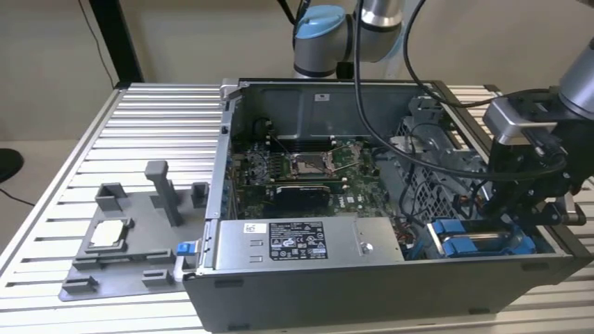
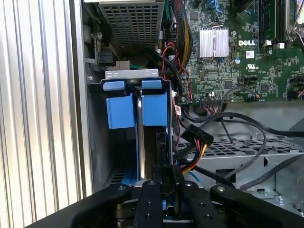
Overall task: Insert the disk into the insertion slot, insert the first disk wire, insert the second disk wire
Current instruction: 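Insert the first disk wire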
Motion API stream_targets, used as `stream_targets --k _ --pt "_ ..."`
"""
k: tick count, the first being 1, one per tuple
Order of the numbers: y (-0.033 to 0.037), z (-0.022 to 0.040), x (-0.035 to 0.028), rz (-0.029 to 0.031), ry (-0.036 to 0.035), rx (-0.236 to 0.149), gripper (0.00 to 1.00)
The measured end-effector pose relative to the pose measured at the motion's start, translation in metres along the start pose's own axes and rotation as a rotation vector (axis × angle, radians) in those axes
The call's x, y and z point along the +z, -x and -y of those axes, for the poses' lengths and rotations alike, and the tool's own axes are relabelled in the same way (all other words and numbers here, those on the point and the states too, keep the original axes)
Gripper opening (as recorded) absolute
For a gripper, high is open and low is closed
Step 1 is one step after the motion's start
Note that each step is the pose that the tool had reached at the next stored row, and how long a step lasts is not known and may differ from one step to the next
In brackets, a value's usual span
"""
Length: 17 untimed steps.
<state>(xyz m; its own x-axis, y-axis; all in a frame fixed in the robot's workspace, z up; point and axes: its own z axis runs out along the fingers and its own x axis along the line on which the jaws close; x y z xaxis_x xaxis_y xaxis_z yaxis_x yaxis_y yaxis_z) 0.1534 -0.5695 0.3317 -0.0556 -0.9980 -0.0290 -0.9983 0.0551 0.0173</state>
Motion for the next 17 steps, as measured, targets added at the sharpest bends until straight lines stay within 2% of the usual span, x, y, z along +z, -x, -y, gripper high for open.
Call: stream_targets --k 1,2,8,10,13,17 --pt "0.0001 0.0 -0.0031 0.0002 0.0 0.001 0.0" --pt "0.0002 0.0 -0.0077 -0.0009 0.0 0.002 1.0" --pt "0.001 -0.0006 -0.0348 -0.0006 -0.0001 0.004 1.0" --pt "0.0012 -0.0007 -0.0416 -0.0002 -0.0001 0.006 1.0" --pt "0.0014 -0.0008 -0.0487 0.0003 -0.0001 0.008 1.0" --pt "0.0014 -0.0008 -0.0495 0.0006 -0.0001 0.009 1.0"
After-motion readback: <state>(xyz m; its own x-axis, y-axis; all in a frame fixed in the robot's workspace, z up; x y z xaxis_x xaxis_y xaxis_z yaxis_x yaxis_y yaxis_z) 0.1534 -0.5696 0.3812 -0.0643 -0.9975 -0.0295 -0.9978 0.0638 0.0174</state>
